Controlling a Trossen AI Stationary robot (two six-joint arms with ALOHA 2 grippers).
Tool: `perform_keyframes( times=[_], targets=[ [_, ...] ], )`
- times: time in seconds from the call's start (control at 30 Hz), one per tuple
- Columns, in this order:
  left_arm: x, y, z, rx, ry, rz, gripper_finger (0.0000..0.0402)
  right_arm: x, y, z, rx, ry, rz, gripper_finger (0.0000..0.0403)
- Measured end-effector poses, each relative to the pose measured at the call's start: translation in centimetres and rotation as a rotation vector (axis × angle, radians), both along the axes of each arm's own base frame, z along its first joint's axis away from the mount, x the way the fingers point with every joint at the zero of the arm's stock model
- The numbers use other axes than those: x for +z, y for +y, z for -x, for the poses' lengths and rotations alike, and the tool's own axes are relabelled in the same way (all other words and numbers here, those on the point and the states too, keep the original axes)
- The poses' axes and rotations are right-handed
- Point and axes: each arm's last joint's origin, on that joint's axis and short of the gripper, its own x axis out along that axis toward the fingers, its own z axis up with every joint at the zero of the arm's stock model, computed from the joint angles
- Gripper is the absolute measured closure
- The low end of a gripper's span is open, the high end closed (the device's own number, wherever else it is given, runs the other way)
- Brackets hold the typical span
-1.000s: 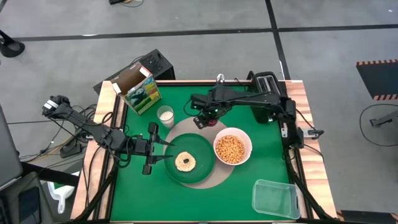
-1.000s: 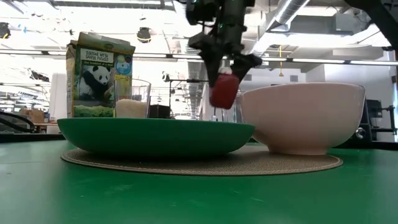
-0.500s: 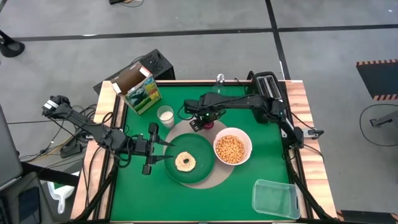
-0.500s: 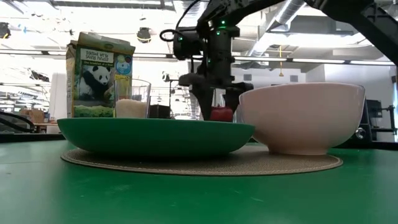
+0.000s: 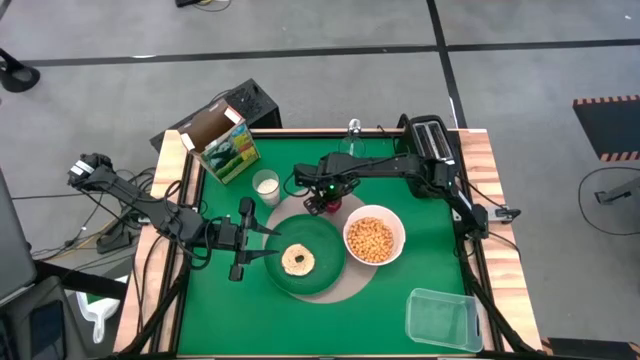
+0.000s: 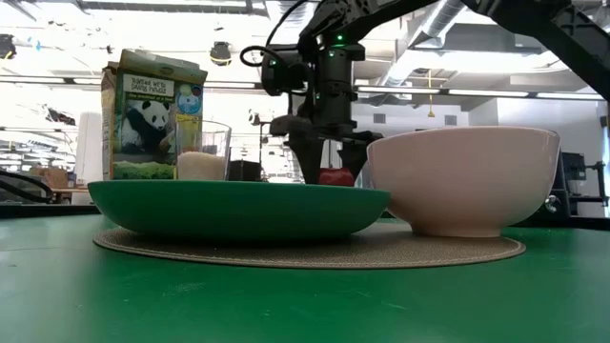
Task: Arrange a breakfast setting
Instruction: Put the red apple on the brown placemat
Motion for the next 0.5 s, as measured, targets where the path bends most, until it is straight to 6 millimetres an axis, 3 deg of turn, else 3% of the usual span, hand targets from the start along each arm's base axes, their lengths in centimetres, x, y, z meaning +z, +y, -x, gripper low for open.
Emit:
perform_keyframes(
  times=[0.5],
  targets=[
    [0.0, 0.0, 0.0, 0.0, 0.0, 0.002, 0.0239, 0.09, 0.02, 0.17, 0.007, 0.011, -0.009, 0.0049]
  ],
)
